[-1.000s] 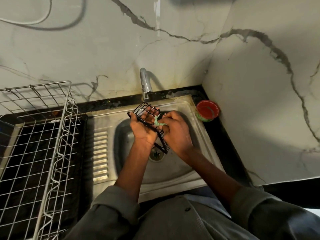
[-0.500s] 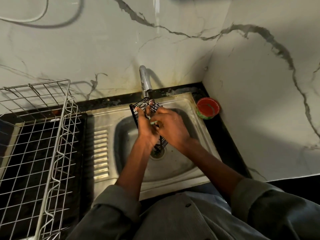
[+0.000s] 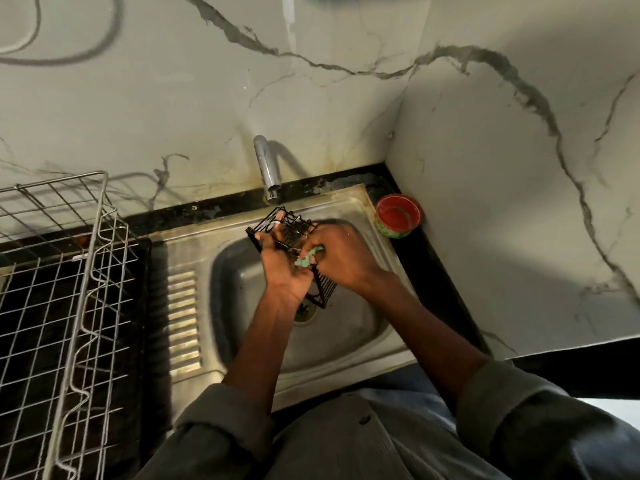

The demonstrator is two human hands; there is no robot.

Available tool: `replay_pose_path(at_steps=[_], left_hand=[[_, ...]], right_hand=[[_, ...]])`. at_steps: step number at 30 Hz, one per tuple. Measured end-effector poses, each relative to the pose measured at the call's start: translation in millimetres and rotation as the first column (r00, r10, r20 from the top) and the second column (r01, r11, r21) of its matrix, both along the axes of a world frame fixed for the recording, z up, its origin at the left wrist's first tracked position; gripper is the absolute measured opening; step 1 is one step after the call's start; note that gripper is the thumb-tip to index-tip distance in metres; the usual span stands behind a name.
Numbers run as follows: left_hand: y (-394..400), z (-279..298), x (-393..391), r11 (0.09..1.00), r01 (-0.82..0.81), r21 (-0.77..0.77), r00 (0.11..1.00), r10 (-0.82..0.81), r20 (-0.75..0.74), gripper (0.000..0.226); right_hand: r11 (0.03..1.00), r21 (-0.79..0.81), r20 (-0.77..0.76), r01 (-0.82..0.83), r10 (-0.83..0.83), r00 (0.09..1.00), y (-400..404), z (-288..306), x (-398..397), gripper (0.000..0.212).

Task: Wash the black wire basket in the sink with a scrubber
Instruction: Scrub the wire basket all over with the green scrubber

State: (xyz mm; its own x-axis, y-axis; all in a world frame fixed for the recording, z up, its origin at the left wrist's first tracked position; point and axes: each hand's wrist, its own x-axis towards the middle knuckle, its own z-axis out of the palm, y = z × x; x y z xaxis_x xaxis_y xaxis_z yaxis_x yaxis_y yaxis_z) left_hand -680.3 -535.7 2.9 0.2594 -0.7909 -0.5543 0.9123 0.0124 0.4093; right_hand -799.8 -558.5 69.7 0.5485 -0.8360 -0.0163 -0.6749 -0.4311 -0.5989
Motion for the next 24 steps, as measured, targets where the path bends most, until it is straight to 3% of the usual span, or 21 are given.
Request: replay_pose_path(at_steps=[3, 5, 11, 14, 16, 19, 22, 24], left_hand=[[-7.4, -0.3, -11.8, 0.999, -0.001, 0.035, 0.999, 0.0, 0.041, 0.06], [-11.5, -4.3, -14.4, 1.0, 0.001, 0.023, 0.999, -0.002, 0.033, 0.067], [-17.9, -12.8, -23.4, 0.998, -0.009, 0.056, 0.999, 0.006, 0.054, 0.078], [-20.9, -10.3, -26.8, 0.995, -0.011, 0.102, 0.997, 0.004, 0.072, 0.066], [-19.7, -10.1, -27.0, 0.994, 0.007, 0.109, 0.997, -0.016, 0.081, 0.058], [-18.8, -9.9, -29.7, 0.992, 0.021, 0.128, 0.992, -0.037, 0.123, 0.055], [-21.1, -7.2, -33.5, 0.99, 0.036, 0.134, 0.991, -0.053, 0.125, 0.052], [-24.6, -7.6, -34.5, 0.989, 0.043, 0.145, 0.991, -0.06, 0.12, 0.052]], right_hand=[[0.995, -0.085, 0.007, 0.057, -0.056, 0.998, -2.3, -8.2, -4.2, 0.028], [0.995, -0.099, 0.067, 0.008, -0.002, 0.998, -5.0, -18.3, -7.6, 0.027], [0.989, 0.101, 0.179, 0.104, -0.121, 0.976, -19.8, -30.0, -35.9, 0.026], [0.949, 0.241, 0.25, 0.205, -0.264, 0.932, -25.1, -41.7, -43.2, 0.027], [0.851, 0.377, 0.29, 0.366, -0.483, 0.826, -33.3, -52.3, -52.1, 0.028], [0.582, 0.579, 0.183, 0.571, -0.775, 0.605, -51.6, -71.3, -71.9, 0.024], [0.468, 0.547, 0.098, 0.695, -0.86, 0.501, -78.8, -117.7, -96.4, 0.04], [0.443, 0.516, 0.101, 0.733, -0.881, 0.461, -84.6, -111.2, -101.5, 0.037]])
